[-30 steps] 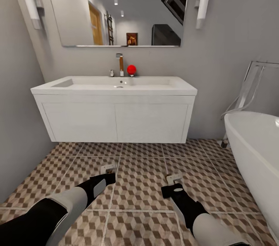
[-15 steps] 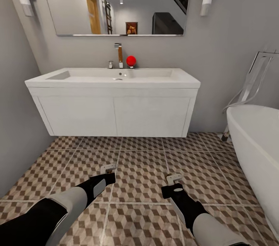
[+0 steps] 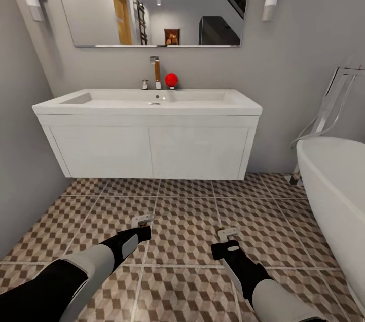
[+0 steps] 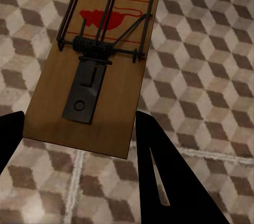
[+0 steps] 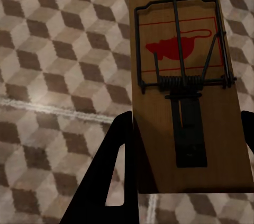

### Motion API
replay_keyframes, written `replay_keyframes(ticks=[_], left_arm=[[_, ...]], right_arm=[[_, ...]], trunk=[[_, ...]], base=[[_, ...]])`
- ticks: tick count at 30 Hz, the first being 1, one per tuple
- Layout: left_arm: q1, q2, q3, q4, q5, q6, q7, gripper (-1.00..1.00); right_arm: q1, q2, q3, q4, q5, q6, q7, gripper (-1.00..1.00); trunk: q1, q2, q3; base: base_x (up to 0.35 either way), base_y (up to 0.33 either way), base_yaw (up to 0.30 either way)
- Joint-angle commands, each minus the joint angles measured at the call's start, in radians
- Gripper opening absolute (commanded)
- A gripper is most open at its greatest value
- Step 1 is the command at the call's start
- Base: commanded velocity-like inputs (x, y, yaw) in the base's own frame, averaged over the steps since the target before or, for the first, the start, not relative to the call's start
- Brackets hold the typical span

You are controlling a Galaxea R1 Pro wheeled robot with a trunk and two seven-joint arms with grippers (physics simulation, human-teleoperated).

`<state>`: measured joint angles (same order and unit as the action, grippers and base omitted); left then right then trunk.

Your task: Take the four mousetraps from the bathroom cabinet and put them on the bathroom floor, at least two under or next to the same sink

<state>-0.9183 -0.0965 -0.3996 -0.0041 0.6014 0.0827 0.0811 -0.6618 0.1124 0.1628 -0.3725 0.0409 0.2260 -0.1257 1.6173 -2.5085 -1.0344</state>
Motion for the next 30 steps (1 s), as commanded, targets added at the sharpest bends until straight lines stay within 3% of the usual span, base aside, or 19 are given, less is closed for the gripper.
replay_keyframes(ticks=[1, 28, 30], left_arm=[[-0.001, 0.0, -0.008, 0.0, 0.005, 0.004, 0.002, -1.0], [-0.001, 0.0, -0.008, 0.0, 0.005, 0.005, 0.003, -1.0], [-0.001, 0.0, -0.008, 0.0, 0.005, 0.005, 0.003, -1.0]], right_arm=[[0.0, -0.001, 0.007, -0.002, 0.004, 0.009, -0.006, -1.0], [0.0, -0.001, 0.007, -0.002, 0.004, 0.008, -0.006, -1.0], [0.0, -0.001, 0.007, -0.002, 0.004, 0.008, -0.006, -1.0]], trunk=[[0.0, 0.0, -0.001], [0.0, 0.0, -0.001], [0.001, -0.001, -0.009]], base=[[0.0, 0.0, 0.0], [0.0, 0.0, 0.0], [0.0, 0.0, 0.0]])
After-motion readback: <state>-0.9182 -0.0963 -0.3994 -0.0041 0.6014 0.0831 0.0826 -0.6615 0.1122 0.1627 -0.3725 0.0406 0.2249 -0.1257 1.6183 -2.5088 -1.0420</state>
